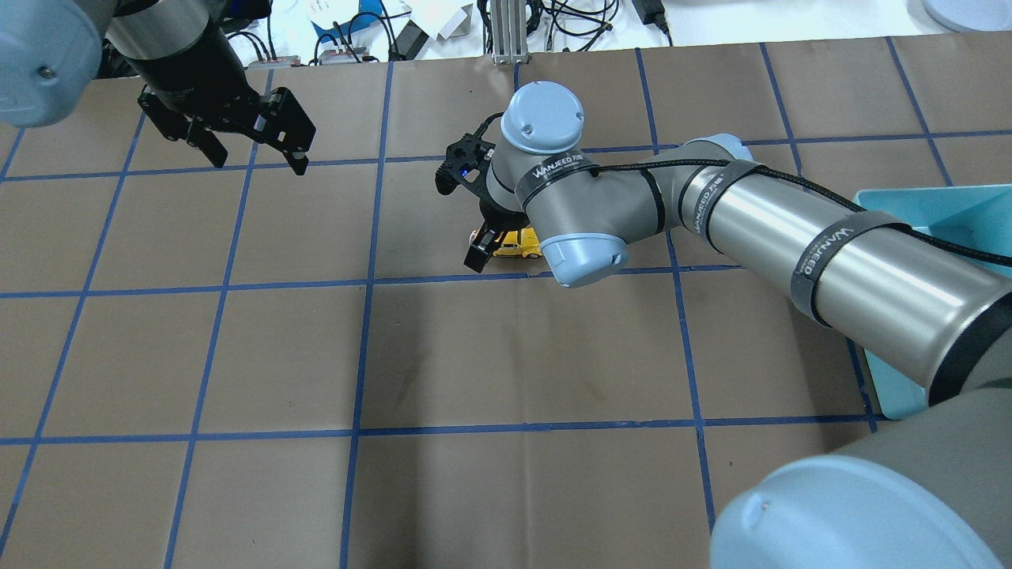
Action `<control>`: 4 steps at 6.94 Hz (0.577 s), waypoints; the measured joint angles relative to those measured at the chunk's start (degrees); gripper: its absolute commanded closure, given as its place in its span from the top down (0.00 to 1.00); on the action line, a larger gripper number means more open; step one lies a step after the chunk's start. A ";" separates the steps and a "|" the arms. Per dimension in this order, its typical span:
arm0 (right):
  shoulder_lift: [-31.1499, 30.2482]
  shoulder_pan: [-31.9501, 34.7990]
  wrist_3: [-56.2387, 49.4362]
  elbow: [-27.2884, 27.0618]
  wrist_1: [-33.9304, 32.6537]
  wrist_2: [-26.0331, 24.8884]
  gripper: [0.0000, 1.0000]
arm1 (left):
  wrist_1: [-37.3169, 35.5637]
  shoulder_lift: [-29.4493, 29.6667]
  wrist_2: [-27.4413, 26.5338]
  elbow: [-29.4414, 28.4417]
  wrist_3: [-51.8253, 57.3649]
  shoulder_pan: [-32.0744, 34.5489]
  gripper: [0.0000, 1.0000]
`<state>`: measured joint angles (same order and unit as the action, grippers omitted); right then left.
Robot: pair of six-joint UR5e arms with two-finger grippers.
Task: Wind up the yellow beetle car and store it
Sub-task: 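Lower the right gripper and close it on the yellow car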
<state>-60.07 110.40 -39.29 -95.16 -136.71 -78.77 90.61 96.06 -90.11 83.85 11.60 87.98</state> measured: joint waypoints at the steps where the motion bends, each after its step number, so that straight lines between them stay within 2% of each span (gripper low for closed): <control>1: 0.98 -0.05 -3.23 -0.01 -1.03 0.49 1.00 | 0.00 0.00 -0.04 0.00 0.05 0.00 1.00; 4: 1.94 -1.33 -15.41 1.49 -1.34 0.10 1.00 | 0.00 0.00 0.01 0.00 0.09 0.00 1.00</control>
<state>-58.14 109.07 -54.69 -93.67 -138.05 -78.67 90.61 96.07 -90.10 83.85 11.69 87.98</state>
